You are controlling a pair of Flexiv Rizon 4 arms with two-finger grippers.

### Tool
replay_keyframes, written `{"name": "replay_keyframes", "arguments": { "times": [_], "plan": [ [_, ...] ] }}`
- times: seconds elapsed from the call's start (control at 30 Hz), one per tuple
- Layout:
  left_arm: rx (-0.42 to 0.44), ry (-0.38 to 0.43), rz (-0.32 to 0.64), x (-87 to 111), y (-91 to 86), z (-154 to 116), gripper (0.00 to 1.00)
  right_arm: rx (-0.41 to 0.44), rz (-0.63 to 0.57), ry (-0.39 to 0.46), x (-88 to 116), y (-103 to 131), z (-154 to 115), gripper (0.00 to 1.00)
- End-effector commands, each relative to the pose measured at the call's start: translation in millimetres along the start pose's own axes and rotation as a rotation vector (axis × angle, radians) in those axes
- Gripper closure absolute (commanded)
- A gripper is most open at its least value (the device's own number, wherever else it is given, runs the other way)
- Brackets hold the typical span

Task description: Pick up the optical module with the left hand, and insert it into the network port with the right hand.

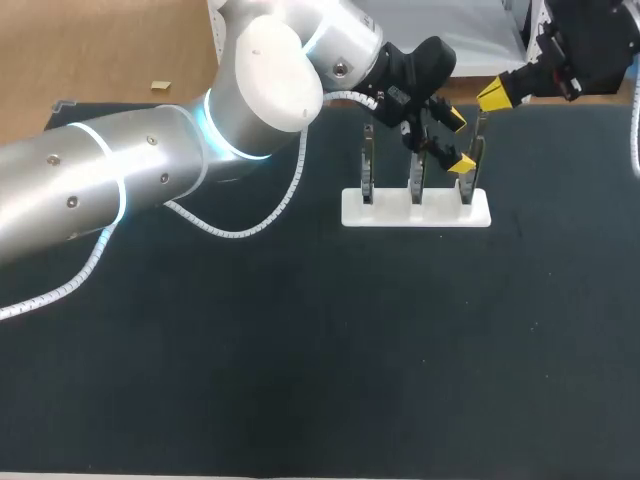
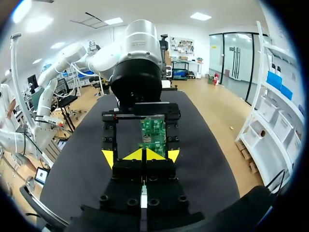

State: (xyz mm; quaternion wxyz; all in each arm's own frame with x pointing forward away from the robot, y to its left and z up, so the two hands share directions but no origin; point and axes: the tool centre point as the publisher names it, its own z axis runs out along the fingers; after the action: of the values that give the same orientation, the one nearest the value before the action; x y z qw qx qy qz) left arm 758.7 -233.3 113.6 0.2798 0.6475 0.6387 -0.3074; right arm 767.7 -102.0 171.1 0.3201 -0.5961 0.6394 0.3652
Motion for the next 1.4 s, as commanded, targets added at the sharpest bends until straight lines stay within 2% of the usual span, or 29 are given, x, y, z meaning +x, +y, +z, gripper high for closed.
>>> {"name": "replay_keyframes", "arguments": {
  "times": [0.03,1.4],
  "plan": [
    [0.004,0.006,-0.002,-1.4,2.1,0.4,0.00,-0.004,0.007,-0.001,3.1,-3.0,2.5,1.00],
    [0.004,0.006,-0.002,-1.4,2.1,0.4,0.00,-0.012,0.074,0.002,30.9,0.2,16.9,1.00]
  ]
}}
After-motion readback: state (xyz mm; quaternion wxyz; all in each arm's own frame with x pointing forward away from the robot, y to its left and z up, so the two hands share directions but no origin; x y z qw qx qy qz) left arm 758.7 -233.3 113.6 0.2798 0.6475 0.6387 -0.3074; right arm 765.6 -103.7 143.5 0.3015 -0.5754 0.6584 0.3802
